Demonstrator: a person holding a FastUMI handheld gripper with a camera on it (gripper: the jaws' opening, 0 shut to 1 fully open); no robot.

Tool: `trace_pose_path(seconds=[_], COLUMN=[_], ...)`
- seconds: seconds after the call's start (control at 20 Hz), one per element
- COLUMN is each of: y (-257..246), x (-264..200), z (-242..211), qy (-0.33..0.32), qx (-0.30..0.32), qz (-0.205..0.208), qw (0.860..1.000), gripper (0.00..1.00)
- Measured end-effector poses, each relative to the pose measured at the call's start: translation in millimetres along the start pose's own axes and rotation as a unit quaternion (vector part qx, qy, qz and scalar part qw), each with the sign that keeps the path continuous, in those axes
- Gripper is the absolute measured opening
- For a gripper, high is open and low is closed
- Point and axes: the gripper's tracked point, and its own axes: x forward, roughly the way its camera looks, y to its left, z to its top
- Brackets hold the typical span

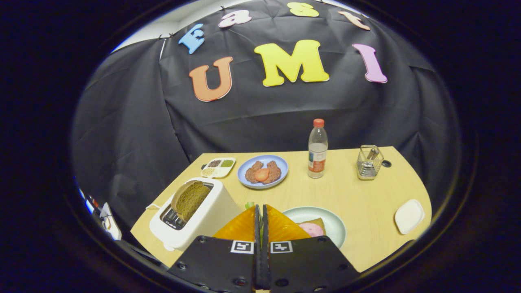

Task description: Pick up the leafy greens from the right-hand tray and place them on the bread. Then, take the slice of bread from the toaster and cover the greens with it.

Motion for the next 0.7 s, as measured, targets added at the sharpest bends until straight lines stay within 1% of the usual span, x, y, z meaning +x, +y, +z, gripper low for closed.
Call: trace_pose_path(seconds=[0.25,0.5,0.7], y=[-12,-48,-75], x=[22,29,35], z=[-16,-23,-28], qy=[0.017,0.024,0.028], qx=[0.023,0.019,-0.002], qz=[-0.003,-0.024,-0.037], qw=[1.000,0.999,0.999], gripper=[0.00,0.00,0.00])
